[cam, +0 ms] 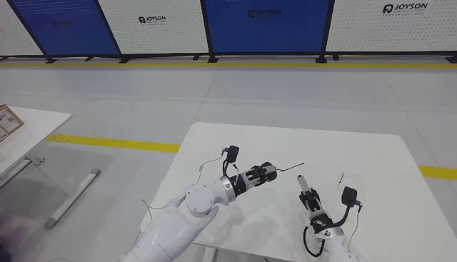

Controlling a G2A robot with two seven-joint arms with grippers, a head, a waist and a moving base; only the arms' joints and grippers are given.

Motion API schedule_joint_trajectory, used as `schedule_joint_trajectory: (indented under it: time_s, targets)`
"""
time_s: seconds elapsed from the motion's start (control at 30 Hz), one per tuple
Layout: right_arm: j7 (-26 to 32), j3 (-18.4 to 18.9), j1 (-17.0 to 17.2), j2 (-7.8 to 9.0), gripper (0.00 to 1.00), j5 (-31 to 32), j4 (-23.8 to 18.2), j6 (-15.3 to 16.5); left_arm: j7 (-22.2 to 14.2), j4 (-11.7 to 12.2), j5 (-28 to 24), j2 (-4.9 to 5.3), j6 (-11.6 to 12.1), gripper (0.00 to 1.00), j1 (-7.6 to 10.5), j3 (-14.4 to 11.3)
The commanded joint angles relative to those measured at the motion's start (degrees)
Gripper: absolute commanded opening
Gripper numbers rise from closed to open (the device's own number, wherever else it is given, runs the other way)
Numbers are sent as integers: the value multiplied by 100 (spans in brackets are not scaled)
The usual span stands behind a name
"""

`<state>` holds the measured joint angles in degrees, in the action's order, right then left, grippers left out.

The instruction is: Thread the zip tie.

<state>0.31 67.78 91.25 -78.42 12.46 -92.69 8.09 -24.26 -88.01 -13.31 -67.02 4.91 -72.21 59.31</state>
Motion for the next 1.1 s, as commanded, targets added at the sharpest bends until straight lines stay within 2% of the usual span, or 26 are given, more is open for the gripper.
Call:
schedule_joint_trajectory:
  time_s: [0.0, 0.07, 0.17, 0.3, 0.37, 0.47, 0.73, 0.9, 1.07]
  targets:
    - [-1, 0, 0, 0, 100, 1, 0, 1, 1, 1, -2, -1, -1, 0, 1, 0]
    - [-33, 3, -8, 3, 100, 96, 9, -34, 1, 1, -2, -1, -1, 0, 1, 0]
    - [-567, -77, -15, 4, 100, 953, 41, -164, 187, -44, -82, -16, -25, 0, -50, -8]
    - [-903, -172, -61, 10, 100, 1756, 148, -160, 214, -54, -153, -24, -47, 0, -55, -7]
    - [-1142, -221, -66, 25, 100, 2401, 204, -197, 177, -48, -180, -27, -79, 0, -45, -19]
    - [-1260, -259, -67, 7, 100, 2394, 238, -230, 162, -36, -222, -34, -129, 0, -17, -26]
    - [-1244, -258, -71, 9, 100, 2423, 245, -237, 162, -36, -222, -34, -129, 0, -17, -26]
    - [-856, -94, -183, 80, 100, 3013, 278, -134, 234, -66, -173, -38, -147, 0, -39, -46]
    - [-248, 258, -61, 211, 100, 3650, -88, 57, 255, -27, -125, -52, -190, 0, -8, -95]
